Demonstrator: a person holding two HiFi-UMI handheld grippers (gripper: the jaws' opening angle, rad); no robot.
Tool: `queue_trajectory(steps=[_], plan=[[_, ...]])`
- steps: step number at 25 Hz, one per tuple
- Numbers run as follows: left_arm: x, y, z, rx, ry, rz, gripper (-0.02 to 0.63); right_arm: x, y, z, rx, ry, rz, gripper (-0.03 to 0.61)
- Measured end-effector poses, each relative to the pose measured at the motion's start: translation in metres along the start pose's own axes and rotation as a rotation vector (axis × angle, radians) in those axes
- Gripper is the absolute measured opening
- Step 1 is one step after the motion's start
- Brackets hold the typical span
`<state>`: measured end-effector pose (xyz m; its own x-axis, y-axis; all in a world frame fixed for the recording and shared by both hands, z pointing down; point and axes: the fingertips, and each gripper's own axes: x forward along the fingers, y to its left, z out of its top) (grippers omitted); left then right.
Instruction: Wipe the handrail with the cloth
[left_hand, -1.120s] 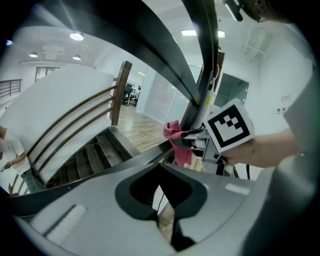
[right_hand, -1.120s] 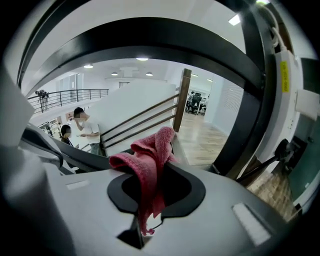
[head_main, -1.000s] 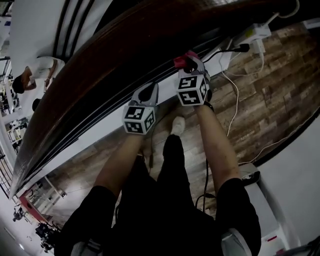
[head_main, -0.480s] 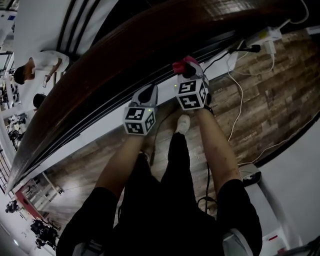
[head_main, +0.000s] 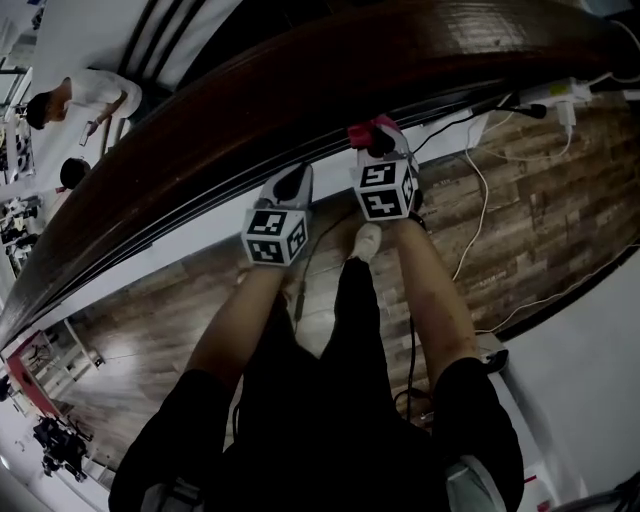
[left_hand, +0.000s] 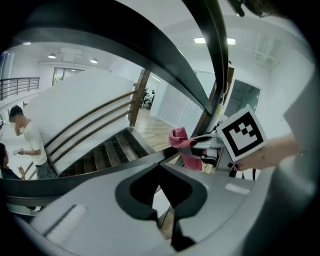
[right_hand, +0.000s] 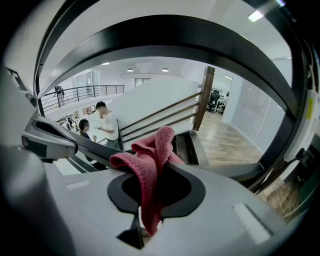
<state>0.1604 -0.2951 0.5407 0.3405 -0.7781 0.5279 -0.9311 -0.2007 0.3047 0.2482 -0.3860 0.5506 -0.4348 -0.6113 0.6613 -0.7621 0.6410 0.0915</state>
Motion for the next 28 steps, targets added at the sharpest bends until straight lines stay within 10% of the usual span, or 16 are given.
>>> queue_trajectory(steps=[28], plan=[[-0.095,0.094,-0.028,-0.075,-0.056,0.134,-0.002,0.013,0.113,0.014,-0.078,0.063,0.049,0.046]])
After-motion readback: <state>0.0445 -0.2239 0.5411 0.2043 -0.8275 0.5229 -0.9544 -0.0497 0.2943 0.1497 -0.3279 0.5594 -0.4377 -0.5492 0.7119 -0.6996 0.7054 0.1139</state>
